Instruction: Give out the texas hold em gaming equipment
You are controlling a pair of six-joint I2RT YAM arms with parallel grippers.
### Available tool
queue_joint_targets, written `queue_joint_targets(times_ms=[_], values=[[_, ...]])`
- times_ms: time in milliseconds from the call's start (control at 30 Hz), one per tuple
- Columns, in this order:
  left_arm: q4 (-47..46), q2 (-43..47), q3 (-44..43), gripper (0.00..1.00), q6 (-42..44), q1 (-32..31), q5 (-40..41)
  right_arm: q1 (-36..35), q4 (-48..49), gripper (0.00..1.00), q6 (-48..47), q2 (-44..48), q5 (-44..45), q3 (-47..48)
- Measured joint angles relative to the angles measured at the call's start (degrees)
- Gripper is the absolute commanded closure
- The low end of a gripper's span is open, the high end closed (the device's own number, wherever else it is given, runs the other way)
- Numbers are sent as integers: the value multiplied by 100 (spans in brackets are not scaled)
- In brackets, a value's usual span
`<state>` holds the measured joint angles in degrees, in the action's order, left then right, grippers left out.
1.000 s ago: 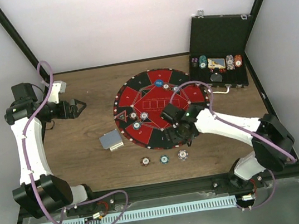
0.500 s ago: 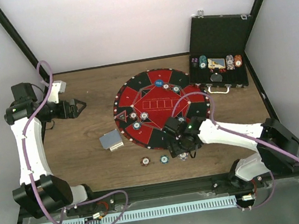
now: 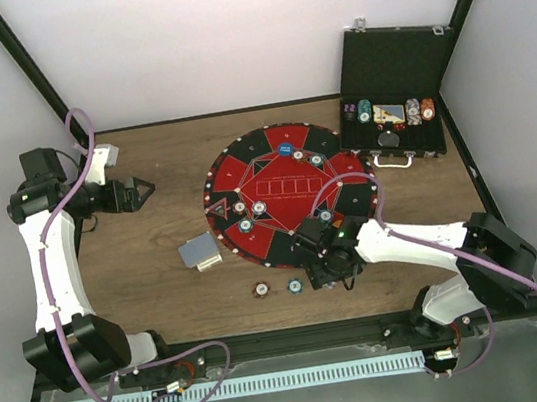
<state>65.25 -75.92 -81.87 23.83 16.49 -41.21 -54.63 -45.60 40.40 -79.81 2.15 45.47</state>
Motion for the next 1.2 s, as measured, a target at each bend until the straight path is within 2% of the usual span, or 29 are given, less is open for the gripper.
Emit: queue_joint_targets(times_ms=[833, 1200], values=[[0, 0, 0, 0, 4, 0, 2, -66, 87, 45, 85, -46, -50, -66], [0, 0, 0, 0, 20, 0, 24, -70, 85, 65, 133, -52, 2, -68]])
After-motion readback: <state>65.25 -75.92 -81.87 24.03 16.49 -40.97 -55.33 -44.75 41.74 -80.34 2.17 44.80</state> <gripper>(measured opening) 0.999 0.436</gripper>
